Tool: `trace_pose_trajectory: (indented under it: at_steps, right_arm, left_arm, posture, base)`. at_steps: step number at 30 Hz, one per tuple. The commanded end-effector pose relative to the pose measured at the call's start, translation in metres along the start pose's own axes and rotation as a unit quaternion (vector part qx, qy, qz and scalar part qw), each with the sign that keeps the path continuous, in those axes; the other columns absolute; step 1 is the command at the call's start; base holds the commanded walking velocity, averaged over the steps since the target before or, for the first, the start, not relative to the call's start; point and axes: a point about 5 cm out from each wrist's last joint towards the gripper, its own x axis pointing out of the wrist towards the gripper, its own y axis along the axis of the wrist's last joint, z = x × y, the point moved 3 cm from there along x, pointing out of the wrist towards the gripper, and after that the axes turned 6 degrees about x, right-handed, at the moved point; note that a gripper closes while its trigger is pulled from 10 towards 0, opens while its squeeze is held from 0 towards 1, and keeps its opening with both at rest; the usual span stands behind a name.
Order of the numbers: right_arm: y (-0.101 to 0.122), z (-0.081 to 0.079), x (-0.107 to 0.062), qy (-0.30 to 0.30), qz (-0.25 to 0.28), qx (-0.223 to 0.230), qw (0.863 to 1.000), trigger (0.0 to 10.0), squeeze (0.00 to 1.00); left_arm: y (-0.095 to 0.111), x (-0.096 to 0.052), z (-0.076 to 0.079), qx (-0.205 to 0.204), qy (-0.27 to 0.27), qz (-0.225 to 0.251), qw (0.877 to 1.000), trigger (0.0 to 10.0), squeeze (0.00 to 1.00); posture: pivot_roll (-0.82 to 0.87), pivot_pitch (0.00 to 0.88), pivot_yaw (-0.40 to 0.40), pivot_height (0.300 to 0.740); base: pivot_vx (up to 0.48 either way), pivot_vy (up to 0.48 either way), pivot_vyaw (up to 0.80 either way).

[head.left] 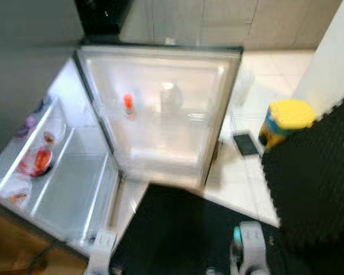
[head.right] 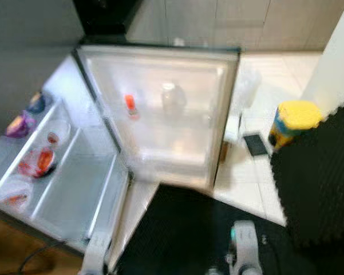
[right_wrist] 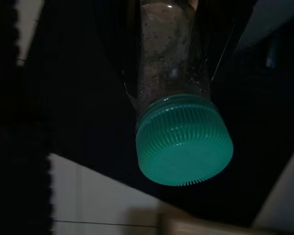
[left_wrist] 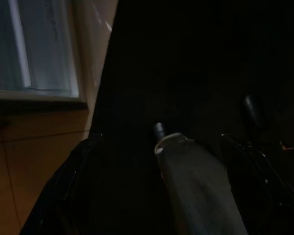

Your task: Restocking fridge

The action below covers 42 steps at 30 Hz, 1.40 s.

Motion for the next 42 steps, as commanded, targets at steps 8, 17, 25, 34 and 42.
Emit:
trace_pose_trajectory:
  at_steps: [8, 17, 25, 34, 42]
  right_arm:
    - [-0.006, -0.005, -0.002, 0.004, -0.009, 0.005, 1.0, 10.0, 0.0]
    - [-0.006, -0.006, -0.002, 0.008, -0.009, 0.004, 1.0, 10.0, 0.0]
    - [-0.006, -0.006, -0.002, 0.008, -0.009, 0.002, 1.0, 10.0, 0.0]
    - [-0.006, -0.007, -0.002, 0.01, -0.009, 0.002, 1.0, 10.0, 0.0]
    - [-0.006, -0.007, -0.002, 0.01, -0.009, 0.0, 1.0, 10.0, 0.0]
  left_arm:
    - [-0.008, -0.005, -0.014, -0.004, 0.016, -0.011, 1.0, 10.0, 0.0]
    - [-0.006, -0.006, -0.011, -0.006, 0.007, 0.003, 1.0, 10.0, 0.0]
    - [0.007, 0.002, 0.011, -0.001, -0.013, 0.029, 0.999, 10.0, 0.0]
    - [0.041, 0.008, 0.031, 0.008, -0.037, 0.105, 0.994, 10.0, 0.0]
    - [0.046, 0.006, 0.029, 0.007, -0.036, 0.123, 0.992, 10.0, 0.0]
  posture:
    - [-0.18, 0.123, 0.043, 0.74]
    - [-0.18, 0.128, 0.041, 0.74]
    - [-0.18, 0.129, 0.039, 0.74]
    - [-0.18, 0.129, 0.038, 0.74]
    - [-0.18, 0.129, 0.034, 0.74]
  base:
    - [0.0, 0.0, 0.0]
    - [0.0, 0.0, 0.0]
    - [0.0, 0.0, 0.0]
    - [0.199, 0.0, 0.0]
    - [0.3, 0.0, 0.0]
